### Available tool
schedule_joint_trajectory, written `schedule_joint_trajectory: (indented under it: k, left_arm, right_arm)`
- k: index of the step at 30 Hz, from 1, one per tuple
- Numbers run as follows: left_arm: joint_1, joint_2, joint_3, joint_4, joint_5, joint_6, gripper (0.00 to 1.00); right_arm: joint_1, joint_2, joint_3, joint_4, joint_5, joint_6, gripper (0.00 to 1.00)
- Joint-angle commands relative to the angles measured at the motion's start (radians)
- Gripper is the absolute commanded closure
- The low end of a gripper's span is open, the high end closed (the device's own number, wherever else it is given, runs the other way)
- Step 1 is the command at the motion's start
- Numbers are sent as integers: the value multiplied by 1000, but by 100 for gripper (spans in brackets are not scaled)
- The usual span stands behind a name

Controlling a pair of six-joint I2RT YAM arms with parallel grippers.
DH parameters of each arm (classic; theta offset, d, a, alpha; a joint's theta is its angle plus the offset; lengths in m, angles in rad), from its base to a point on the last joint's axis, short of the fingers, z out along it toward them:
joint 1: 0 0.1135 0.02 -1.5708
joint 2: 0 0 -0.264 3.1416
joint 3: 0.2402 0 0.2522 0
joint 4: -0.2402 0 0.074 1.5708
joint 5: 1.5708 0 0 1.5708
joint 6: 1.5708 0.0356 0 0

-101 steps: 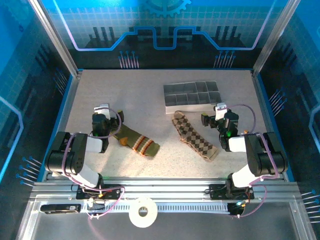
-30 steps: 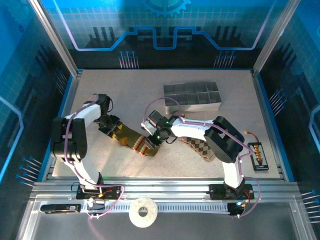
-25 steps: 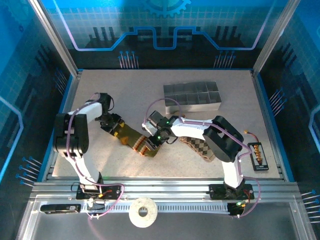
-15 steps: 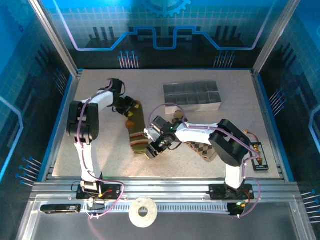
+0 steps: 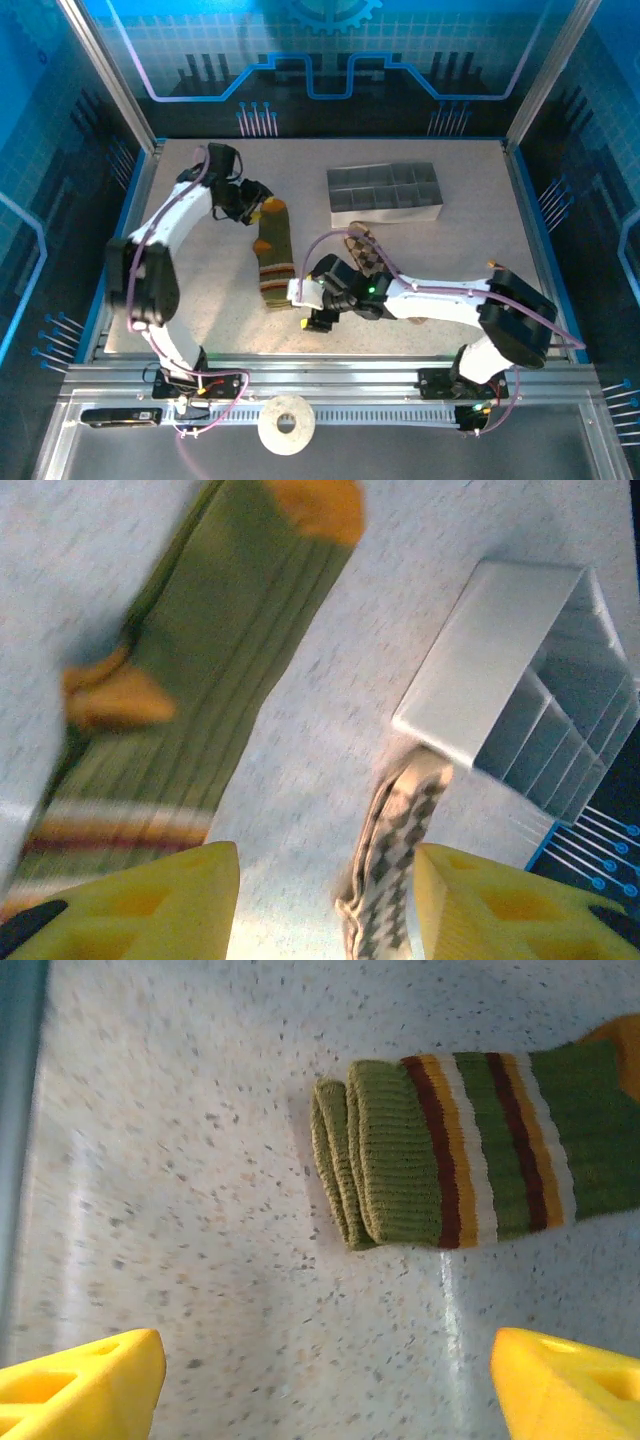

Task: Roll the socks

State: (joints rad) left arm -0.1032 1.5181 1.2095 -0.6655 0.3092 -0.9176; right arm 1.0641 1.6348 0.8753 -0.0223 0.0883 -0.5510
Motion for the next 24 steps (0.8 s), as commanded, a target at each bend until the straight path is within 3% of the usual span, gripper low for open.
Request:
schedule_joint_trajectory:
  k: [1, 7, 16, 22, 24]
  left_arm:
    - [-4, -94, -171, -101, 0, -67, 51]
    - [4, -304, -364, -118, 19, -122, 51]
    - [37, -390, -391, -192, 31, -91, 51]
    - [39, -394, -389, -201, 36, -79, 51]
    - [40, -393, -394, -201, 35, -75, 51]
  right_arm:
    - [14, 76, 75, 128, 86, -188, 16]
    - [19, 226, 161, 118, 97, -136, 24]
    - [51, 289, 184, 100, 136, -71, 42]
    - [57, 302, 225, 41, 147, -14, 83]
    - [59, 283, 224, 16, 134, 2, 91]
